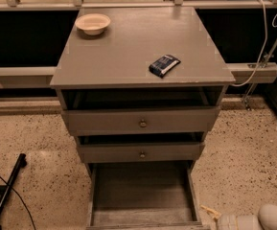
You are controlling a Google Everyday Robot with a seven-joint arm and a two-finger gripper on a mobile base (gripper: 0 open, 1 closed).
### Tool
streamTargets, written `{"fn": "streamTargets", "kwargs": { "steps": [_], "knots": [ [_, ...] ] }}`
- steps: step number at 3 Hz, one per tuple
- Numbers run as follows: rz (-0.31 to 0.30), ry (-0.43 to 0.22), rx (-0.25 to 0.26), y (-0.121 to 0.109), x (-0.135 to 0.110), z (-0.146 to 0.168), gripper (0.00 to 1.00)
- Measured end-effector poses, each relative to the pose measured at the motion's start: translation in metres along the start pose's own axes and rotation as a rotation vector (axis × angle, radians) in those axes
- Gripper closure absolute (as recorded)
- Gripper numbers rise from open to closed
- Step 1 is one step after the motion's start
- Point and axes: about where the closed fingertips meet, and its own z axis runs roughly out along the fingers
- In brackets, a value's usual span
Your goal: Close bottom drawer
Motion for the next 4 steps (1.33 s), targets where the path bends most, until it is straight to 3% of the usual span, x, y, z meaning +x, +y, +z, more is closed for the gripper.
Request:
{"fn": "streamTargets", "kwargs": {
  "steps": [1, 3, 4],
  "knots": [
    [-0.043, -0.06, -0.023, 0.017, 0.01, 0.045, 0.0],
    [-0.077, -0.115, -0.038, 0.026, 0.026, 0.12, 0.0],
    [-0.077, -0.13, -0.049, 0.028, 0.028, 0.146, 0.18]
  ]
}}
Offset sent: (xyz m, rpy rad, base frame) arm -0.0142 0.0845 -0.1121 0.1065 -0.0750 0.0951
